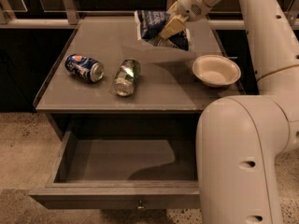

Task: Place blue chip bag into top drawer

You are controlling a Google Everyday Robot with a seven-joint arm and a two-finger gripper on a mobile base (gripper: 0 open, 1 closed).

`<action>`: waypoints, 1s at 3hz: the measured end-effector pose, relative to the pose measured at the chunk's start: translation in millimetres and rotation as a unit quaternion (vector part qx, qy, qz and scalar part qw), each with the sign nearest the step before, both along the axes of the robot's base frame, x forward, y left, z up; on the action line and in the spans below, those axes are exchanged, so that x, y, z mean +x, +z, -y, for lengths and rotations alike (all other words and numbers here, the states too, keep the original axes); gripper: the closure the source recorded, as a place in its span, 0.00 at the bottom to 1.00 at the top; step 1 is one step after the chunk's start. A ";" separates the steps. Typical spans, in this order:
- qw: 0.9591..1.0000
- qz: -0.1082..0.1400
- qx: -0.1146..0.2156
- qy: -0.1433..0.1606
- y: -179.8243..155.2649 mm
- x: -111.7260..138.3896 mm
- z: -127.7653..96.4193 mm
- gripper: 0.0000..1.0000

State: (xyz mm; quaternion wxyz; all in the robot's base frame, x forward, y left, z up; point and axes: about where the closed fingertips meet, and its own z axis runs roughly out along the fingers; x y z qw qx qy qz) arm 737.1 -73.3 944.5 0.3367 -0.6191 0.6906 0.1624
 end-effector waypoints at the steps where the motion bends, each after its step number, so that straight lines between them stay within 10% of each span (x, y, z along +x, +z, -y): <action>1: 1.000 -0.013 0.000 0.002 28.3 -37.0 3.8 1.00; 3: 0.999 -0.034 0.020 -0.033 69.5 -128.7 17.7 1.00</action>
Offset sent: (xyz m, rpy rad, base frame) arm -0.1809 -0.0114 0.0378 0.0160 0.1636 -0.0456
